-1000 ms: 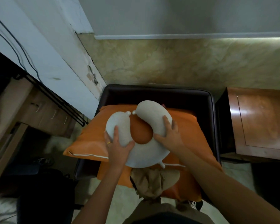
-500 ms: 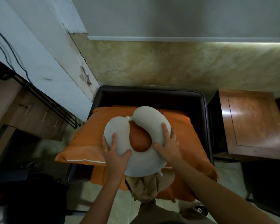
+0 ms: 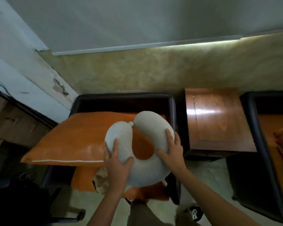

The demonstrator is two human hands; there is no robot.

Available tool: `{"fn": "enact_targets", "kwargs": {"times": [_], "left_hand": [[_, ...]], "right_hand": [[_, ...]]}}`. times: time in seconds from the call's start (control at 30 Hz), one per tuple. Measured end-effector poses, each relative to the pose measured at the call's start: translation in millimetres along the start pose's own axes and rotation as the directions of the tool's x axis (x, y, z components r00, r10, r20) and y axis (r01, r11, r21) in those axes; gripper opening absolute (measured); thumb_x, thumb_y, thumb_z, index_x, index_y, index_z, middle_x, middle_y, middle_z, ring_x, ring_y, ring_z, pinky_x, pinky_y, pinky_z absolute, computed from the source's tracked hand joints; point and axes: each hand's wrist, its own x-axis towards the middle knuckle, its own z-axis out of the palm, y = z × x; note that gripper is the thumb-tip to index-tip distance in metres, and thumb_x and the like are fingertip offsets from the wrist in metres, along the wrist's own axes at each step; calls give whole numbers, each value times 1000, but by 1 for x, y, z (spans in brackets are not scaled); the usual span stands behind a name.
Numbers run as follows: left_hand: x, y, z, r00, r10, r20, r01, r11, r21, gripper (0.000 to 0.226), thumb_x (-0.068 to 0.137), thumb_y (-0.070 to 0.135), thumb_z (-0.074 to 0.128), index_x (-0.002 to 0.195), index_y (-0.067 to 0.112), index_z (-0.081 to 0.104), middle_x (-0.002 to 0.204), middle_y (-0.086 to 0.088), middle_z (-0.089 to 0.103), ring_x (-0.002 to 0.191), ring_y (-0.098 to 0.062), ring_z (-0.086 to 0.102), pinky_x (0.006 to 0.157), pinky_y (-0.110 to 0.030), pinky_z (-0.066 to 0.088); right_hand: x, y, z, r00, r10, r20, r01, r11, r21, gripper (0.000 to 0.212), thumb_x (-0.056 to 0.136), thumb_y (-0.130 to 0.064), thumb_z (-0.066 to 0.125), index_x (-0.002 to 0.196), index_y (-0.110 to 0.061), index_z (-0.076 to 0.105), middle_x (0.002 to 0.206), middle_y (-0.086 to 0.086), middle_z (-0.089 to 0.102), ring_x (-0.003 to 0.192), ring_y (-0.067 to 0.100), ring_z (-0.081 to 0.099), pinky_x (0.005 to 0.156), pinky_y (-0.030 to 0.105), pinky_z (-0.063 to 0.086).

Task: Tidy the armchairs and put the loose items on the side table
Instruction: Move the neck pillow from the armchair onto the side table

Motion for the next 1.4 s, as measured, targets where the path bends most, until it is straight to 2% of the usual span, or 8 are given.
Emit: {"fn": "enact_targets", "kwargs": {"times": [0.17, 0.53, 0.7, 0.83, 0.9, 1.07, 1.23, 1.4], "left_hand": [[-15, 46, 49, 998, 45, 50, -47, 999, 27, 95, 81, 28, 78, 151, 53, 19, 165, 13, -10, 152, -30, 11, 108, -49, 43], [34, 123, 165, 954, 160, 253, -164, 986, -6, 94, 67, 45, 69, 153, 37, 32, 166, -9, 11, 146, -35, 27, 115, -47, 35], [57, 156, 220, 931, 184, 315, -186, 982, -25, 98, 75, 36, 77, 155, 41, 21, 166, -2, 2, 148, -31, 22, 115, -41, 33], [91, 178, 269, 925, 159, 346, -188, 981, 53, 101, 68, 60, 60, 151, 53, 2, 166, 2, 1, 148, -32, 23, 111, -50, 39], [110, 186, 296, 931, 127, 343, -166, 982, 86, 101, 65, 66, 54, 149, 58, -1, 165, 4, 0, 147, -33, 25, 110, -52, 40], [146, 208, 354, 938, 97, 334, -142, 983, 114, 98, 77, 46, 72, 154, 47, 12, 167, -3, -2, 147, -33, 27, 111, -49, 38], [184, 212, 403, 936, 120, 331, -135, 991, 25, 96, 72, 38, 73, 155, 39, 25, 166, -7, 3, 150, -30, 19, 114, -41, 34], [196, 193, 446, 891, 141, 432, -136, 990, -42, 90, 81, 44, 70, 151, 56, 14, 165, 9, -13, 152, -26, 6, 120, -46, 26]], "right_hand": [[-6, 45, -52, 998, 40, -55, -35, 995, 93, 93, 69, -73, 45, 145, -63, -10, 165, 1, 0, 143, 40, 23, 108, 60, 39], [28, 115, -146, 955, 172, -242, -157, 984, 81, 89, 78, -66, 55, 149, -61, 1, 165, 3, 5, 143, 39, 26, 110, 61, 38], [69, 145, -182, 942, 208, -262, -189, 977, 97, 92, 79, -61, 55, 156, -46, 7, 165, 1, 6, 144, 35, 27, 111, 56, 38], [120, 175, -211, 955, 185, -233, -167, 981, 94, 88, 91, -46, 62, 156, -44, 5, 165, 2, 4, 144, 32, 28, 110, 51, 39], [150, 191, -224, 963, 169, -210, -156, 985, 77, 90, 88, -54, 58, 156, -44, 1, 164, 0, 1, 144, 31, 26, 111, 52, 39], [222, 222, -237, 962, 159, -224, -160, 987, 15, 85, 90, -54, 53, 159, -37, 5, 166, 5, -1, 150, 31, 15, 116, 49, 32], [269, 245, -232, 930, 260, -259, -265, 964, 17, 82, 90, -48, 59, 158, -40, 13, 166, 3, 2, 148, 34, 17, 114, 49, 31], [283, 276, -228, 920, 312, -238, -300, 950, 85, 86, 82, -59, 50, 157, -46, 10, 166, 2, 0, 149, 34, 15, 114, 53, 31]]}}
